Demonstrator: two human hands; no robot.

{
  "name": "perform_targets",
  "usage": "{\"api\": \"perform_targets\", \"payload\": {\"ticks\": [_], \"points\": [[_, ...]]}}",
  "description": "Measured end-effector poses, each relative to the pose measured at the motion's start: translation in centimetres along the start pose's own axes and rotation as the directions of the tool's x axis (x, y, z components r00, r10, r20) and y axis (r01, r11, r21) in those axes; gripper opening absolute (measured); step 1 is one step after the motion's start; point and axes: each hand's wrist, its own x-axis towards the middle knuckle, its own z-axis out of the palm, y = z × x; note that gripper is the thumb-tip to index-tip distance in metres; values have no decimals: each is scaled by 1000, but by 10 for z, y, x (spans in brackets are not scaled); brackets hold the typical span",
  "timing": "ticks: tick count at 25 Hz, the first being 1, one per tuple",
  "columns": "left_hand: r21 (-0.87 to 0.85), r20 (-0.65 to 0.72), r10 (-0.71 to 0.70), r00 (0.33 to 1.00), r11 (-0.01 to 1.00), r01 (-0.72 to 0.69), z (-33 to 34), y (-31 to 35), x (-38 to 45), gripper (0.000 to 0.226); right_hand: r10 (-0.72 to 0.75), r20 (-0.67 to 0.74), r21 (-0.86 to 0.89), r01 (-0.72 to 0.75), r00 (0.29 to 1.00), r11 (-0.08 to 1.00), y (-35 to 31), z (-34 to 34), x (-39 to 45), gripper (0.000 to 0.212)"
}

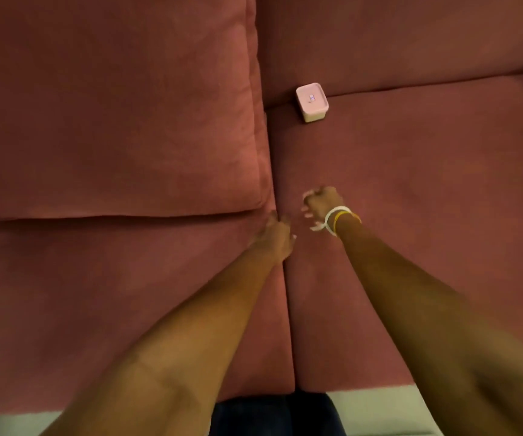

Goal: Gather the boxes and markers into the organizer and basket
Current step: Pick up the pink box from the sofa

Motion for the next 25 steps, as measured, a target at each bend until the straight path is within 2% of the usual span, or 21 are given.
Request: {"api": "perform_targets", "payload": {"ticks": [3,4,6,8,10,11,13,17,20,23,24,25], "points": [[112,-63,69,996,992,-61,-5,24,64,81,74,14,268,-75,997,960,-58,-23,46,19],[105,-45,52,998,993,-47,-3,30,80,92,71,-9,319,-64,997,945,-69,-28,64,17],[98,35,3,999,995,-7,9,35,102,121,34,-8,311,-30,999,950,-83,-34,90,19],[158,81,-38,996,987,25,28,36,116,152,47,-11,339,-40,999,940,-96,-39,110,37],[193,91,-85,992,979,67,39,35,123,165,80,16,399,-79,997,914,-113,-44,126,56],[208,87,-101,991,975,81,42,36,128,167,98,46,407,-109,994,907,-122,-46,134,61],[247,86,-117,989,965,93,43,40,129,166,135,45,412,-142,990,900,-137,-44,148,57],[282,100,-133,986,954,100,42,42,130,163,181,-140,538,-78,974,839,-150,-32,167,36],[291,118,-135,984,952,95,38,45,129,161,154,-176,539,-36,972,842,-135,-21,175,47],[269,113,-127,985,959,93,34,47,124,160,149,-202,555,-12,968,831,-111,-24,161,74],[248,112,-124,986,964,93,32,46,121,158,173,-196,573,-30,965,819,-102,-30,155,78],[227,108,-117,987,970,90,29,45,117,155,183,-148,598,-59,972,800,-91,-36,145,72]]}}
